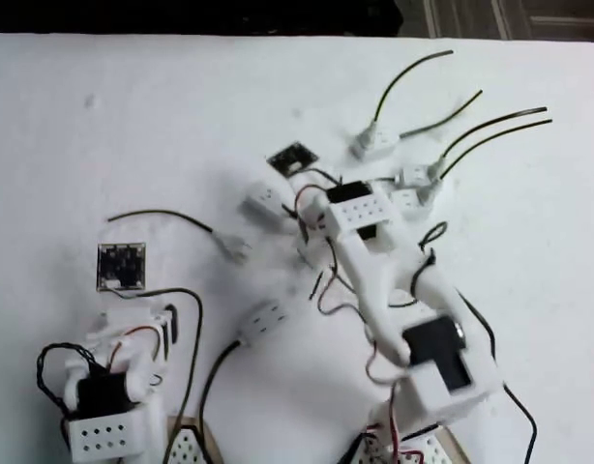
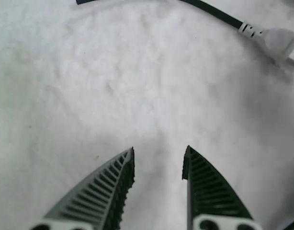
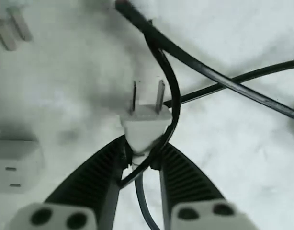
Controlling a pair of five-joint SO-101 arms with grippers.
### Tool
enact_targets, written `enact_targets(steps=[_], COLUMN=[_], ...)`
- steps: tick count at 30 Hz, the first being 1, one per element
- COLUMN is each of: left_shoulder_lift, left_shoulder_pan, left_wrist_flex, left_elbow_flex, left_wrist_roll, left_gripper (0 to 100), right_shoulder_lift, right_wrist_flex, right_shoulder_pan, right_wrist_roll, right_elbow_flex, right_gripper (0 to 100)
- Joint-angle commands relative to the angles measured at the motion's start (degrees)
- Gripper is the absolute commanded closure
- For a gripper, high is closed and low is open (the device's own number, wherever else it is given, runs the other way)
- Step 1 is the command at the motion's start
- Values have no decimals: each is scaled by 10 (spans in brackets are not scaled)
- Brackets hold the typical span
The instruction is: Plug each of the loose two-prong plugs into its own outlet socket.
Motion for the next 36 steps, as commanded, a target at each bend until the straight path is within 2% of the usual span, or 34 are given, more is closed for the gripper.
enact_targets(steps=[1,10,13,20,28,33,36], left_shoulder_lift=[-2,-2,-2,-2,-2,-2,-2], left_shoulder_pan=[-3,-3,-3,-3,-3,-3,-3], left_wrist_flex=[3,3,3,3,3,3,3], left_elbow_flex=[-2,-2,-2,-2,-2,-2,-2], left_wrist_roll=[6,6,6,6,6,6,6], left_gripper=[823,823,823,823,823,823,823], right_shoulder_lift=[-119,-277,-313,-397,-410,-410,-409], right_wrist_flex=[36,46,46,43,44,-73,-99], right_shoulder_pan=[-25,-53,-50,-53,-49,-48,-45], right_wrist_roll=[-42,-274,-324,-340,-338,-335,-334], right_elbow_flex=[-14,-14,-14,-14,48,135,178], right_gripper=[981,981,981,981,981,981,947])
